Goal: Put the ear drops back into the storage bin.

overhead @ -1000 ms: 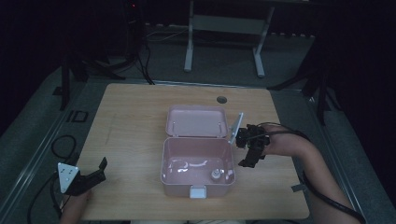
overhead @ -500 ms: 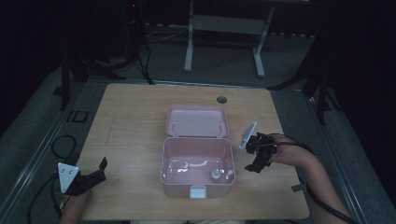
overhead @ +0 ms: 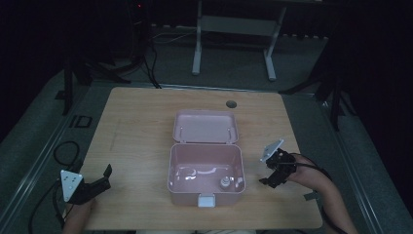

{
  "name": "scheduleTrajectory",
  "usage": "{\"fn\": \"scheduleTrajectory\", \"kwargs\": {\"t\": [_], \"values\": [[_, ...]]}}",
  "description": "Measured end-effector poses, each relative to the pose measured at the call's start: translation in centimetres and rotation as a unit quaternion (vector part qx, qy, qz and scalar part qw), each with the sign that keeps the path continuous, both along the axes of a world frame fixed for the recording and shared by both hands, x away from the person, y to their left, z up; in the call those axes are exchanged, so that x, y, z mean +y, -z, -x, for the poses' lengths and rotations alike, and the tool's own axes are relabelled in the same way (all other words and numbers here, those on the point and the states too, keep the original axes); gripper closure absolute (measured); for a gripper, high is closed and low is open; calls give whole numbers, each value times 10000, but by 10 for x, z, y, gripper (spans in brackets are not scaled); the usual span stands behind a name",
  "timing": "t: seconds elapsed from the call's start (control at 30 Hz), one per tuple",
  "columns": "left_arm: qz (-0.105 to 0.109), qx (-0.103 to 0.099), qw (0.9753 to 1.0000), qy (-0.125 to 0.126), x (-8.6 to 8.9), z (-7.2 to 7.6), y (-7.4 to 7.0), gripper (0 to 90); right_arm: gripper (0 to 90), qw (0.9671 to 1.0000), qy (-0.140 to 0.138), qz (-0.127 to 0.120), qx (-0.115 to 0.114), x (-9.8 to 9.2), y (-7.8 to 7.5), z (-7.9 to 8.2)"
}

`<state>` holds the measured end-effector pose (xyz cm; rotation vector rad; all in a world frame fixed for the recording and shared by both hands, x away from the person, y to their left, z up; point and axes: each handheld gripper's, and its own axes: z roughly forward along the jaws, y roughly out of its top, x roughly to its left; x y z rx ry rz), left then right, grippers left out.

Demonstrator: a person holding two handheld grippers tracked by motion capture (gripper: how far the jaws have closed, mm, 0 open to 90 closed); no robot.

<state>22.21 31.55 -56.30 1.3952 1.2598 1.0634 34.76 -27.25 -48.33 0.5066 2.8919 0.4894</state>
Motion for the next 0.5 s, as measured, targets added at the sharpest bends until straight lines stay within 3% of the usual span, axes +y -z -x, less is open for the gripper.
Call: {"fn": "scheduleTrajectory", "kwargs": {"t": [0.1, 0.33, 0.5], "values": [[-7, 2, 10000, -1, 0, 0, 0, 20, 155, 9993, 161, -285, -153, -7, 6, 2], [-1, 9, 10000, 1, 0, 0, 0, 20, 146, 9965, 507, -480, -459, -22, 20, 4], [-4, 8, 10000, -4, 0, 0, 0, 20, 145, 9892, 1126, -612, -716, -36, 27, 3]]}}
